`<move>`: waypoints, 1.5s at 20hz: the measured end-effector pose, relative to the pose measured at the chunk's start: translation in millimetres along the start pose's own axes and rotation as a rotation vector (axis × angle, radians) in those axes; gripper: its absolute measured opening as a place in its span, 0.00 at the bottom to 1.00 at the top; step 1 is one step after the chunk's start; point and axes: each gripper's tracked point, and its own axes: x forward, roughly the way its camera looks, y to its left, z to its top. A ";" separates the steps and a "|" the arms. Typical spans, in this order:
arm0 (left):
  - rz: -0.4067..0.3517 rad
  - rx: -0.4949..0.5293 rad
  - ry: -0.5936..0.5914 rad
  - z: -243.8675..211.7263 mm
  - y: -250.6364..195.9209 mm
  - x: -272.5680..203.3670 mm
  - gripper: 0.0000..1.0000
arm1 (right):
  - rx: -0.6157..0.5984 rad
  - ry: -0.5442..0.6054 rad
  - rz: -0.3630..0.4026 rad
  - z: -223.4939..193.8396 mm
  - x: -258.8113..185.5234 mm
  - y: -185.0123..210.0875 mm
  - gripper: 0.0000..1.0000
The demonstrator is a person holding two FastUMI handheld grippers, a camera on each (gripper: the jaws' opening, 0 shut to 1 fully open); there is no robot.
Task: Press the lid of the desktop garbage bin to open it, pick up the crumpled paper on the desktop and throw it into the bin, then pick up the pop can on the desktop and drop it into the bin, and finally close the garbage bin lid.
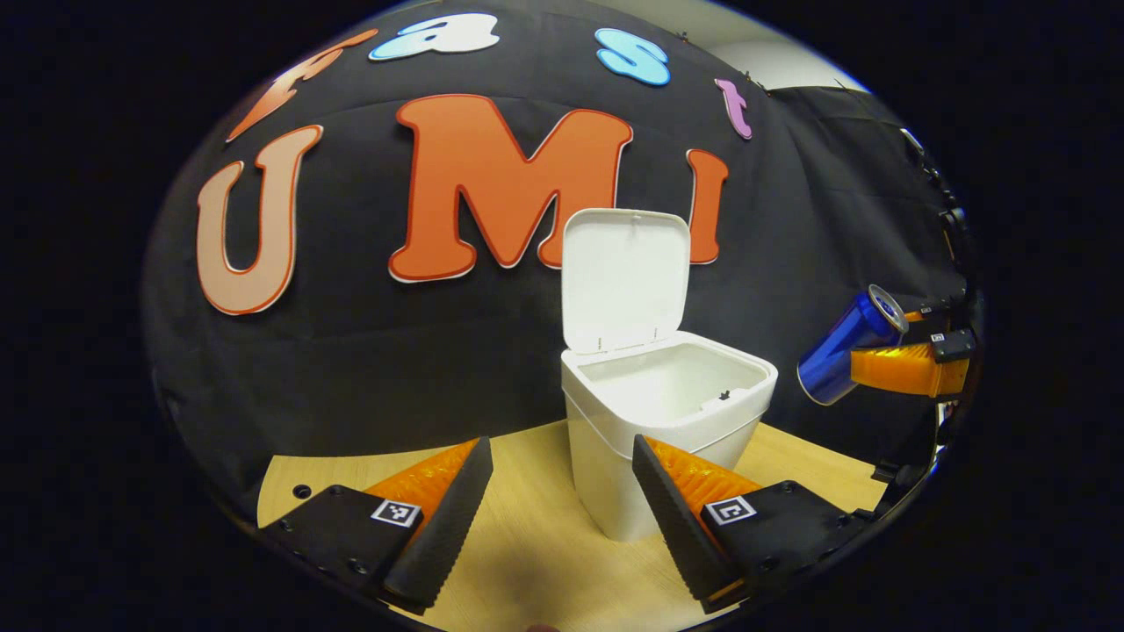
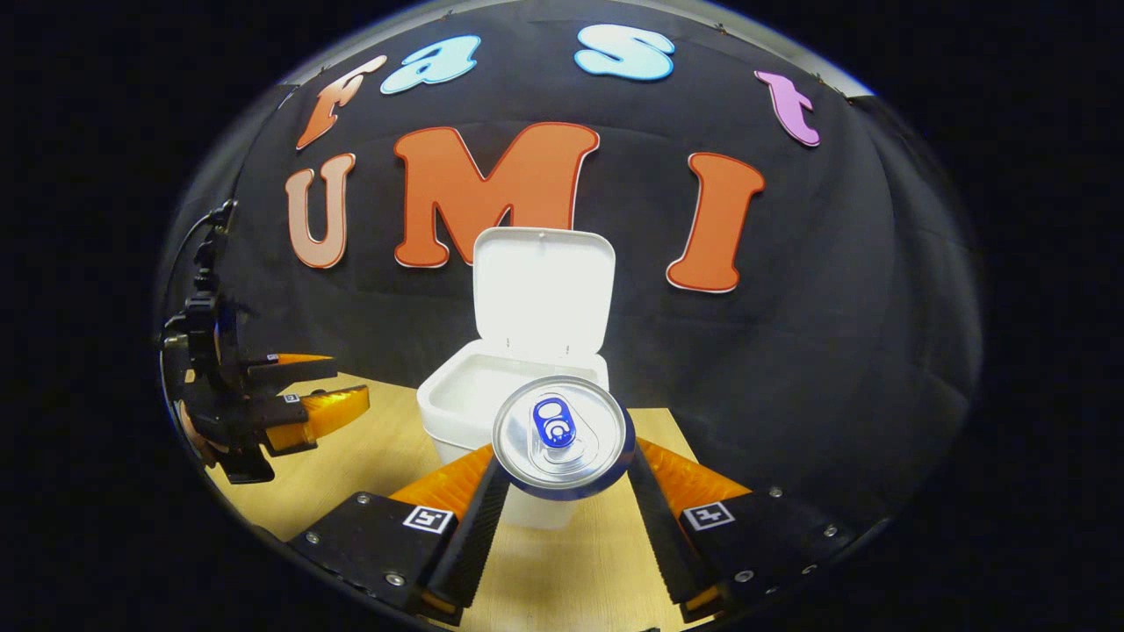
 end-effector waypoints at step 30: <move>0.483 -0.052 0.060 -54.8 62.8 -131.6 1.00 | -0.104 0.048 0.190 6.0 118.5 12.2 0.81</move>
